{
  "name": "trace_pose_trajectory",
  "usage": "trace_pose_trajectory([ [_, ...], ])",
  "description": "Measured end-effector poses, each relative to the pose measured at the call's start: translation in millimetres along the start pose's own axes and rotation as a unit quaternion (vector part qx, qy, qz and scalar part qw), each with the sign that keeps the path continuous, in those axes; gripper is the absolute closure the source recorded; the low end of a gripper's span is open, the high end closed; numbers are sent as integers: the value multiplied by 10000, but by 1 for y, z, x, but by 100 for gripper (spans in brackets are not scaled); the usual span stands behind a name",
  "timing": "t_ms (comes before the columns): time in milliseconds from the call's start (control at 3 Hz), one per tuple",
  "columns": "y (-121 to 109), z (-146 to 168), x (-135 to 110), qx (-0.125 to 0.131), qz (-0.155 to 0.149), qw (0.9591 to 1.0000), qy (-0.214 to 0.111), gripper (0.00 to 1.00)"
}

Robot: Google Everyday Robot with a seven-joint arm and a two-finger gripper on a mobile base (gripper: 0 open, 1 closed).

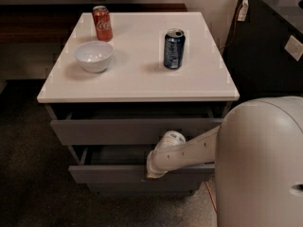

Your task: Open middle drawer

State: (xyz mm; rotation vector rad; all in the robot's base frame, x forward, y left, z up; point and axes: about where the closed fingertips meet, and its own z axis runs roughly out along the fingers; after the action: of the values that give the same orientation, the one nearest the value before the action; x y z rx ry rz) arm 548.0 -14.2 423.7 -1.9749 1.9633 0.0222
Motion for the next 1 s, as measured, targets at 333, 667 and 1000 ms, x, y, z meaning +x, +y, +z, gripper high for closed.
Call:
trace_pose_trajectory([
  [333,6,-1,-4,-56,3,10000,-75,100],
  [667,8,-2,-4,-75,9,9999,-100,100],
  [1000,14,-3,-6,-123,23,9998,-163,100],
])
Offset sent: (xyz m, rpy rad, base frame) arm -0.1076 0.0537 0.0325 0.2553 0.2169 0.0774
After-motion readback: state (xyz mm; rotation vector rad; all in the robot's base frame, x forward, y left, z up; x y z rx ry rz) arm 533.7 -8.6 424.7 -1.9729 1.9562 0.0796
